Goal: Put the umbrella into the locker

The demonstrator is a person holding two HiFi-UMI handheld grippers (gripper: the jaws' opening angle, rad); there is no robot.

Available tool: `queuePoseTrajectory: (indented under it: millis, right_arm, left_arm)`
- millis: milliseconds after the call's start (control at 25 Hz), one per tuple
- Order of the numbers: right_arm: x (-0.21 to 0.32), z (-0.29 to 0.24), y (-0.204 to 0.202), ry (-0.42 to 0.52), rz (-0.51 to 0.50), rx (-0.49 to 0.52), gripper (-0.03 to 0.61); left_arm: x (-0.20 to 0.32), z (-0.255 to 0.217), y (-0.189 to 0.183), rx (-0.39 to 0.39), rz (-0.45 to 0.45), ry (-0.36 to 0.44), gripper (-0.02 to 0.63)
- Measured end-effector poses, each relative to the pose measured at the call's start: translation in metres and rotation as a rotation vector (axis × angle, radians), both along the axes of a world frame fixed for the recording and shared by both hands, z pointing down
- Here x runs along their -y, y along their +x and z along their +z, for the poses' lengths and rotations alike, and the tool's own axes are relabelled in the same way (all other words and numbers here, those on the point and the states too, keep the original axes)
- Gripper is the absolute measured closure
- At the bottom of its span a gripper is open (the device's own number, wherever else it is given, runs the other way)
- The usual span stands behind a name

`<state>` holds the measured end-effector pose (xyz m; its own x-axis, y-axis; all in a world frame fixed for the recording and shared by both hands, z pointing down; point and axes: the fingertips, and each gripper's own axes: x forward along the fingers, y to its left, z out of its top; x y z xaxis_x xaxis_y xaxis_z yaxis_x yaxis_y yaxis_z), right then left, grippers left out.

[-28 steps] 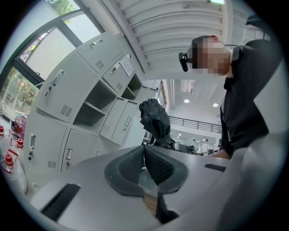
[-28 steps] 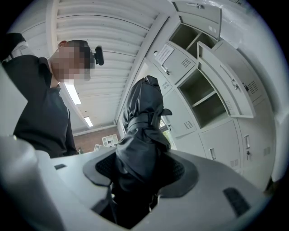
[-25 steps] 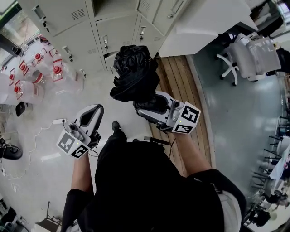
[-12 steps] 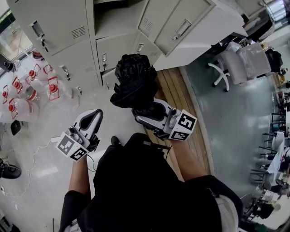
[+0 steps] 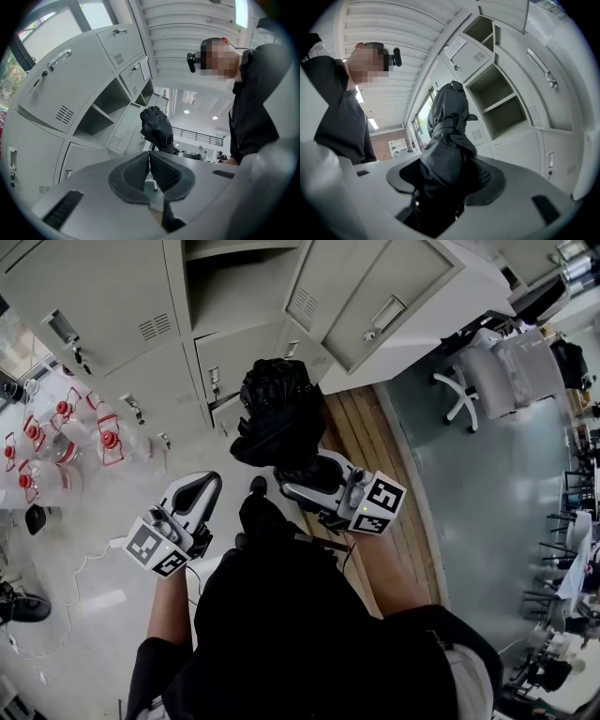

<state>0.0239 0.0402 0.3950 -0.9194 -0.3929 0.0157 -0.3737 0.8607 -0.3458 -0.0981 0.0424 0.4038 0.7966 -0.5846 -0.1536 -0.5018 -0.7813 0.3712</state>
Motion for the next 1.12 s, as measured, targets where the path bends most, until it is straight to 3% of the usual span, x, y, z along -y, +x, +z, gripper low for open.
queuePoseTrajectory:
  millis: [480,1120]
  right_arm:
    - [0.099,-0.006,0.004,0.024,-0.051,0.047,0.325]
    - [0.179,0.019,0.035,0.034,-0.005,-0.033,0.325]
  left_arm:
    - [0.101,-0.024,0.018,0.064,-0.005,0.030,0.595]
    - [0.198,-0.050,0.049,0.115,-0.057,0.016,0.595]
